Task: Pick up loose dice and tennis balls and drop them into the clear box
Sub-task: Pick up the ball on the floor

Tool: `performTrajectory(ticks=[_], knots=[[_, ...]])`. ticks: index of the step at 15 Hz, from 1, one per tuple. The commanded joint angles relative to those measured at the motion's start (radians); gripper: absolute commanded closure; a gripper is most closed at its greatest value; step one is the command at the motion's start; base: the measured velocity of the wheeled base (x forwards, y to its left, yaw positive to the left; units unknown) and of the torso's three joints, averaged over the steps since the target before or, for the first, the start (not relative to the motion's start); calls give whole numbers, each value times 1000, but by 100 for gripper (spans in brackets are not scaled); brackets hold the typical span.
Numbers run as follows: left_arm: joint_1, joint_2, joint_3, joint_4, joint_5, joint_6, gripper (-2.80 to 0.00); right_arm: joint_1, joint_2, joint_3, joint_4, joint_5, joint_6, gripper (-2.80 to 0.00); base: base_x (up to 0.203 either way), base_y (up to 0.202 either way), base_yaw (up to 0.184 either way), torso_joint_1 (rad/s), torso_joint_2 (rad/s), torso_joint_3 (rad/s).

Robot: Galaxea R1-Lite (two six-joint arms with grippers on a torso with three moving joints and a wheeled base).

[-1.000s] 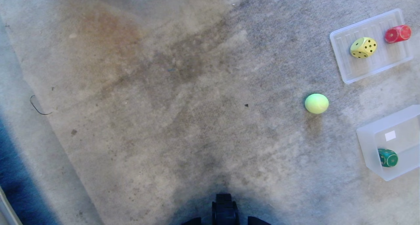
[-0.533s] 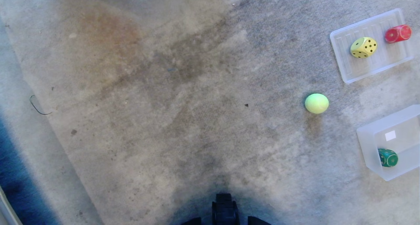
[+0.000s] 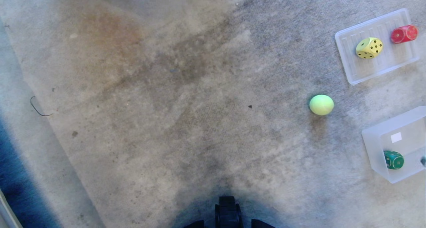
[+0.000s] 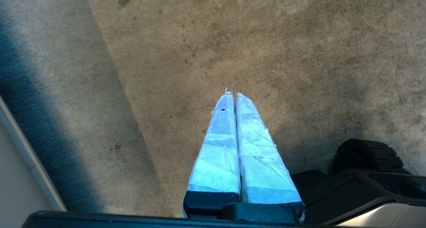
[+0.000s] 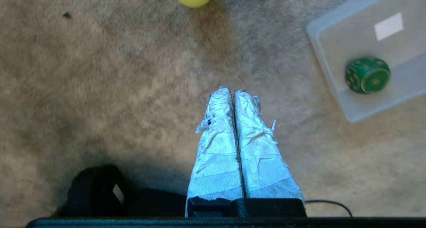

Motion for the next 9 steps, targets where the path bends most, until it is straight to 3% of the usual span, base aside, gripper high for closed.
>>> performTrajectory(ticks=[1,5,7,8,9], knots=[[0,0,0,0,1,-2,0,6,374,-32,-213,-4,15,0,0,0,0,0,0,0],[0,0,0,0,1,-2,0,40,728,-82,-596,-7,39,0,0,0,0,0,0,0],[0,0,0,0,1,-2,0,47,773,-105,-681,13,47,0,0,0,0,0,0,0],[0,0,0,0,1,-2,0,48,761,-112,-701,32,52,-280,0,0,0,0,0,0],[0,0,0,0,1,-2,0,49,775,-114,-704,53,55,-280,0,0,0,0,0,0]])
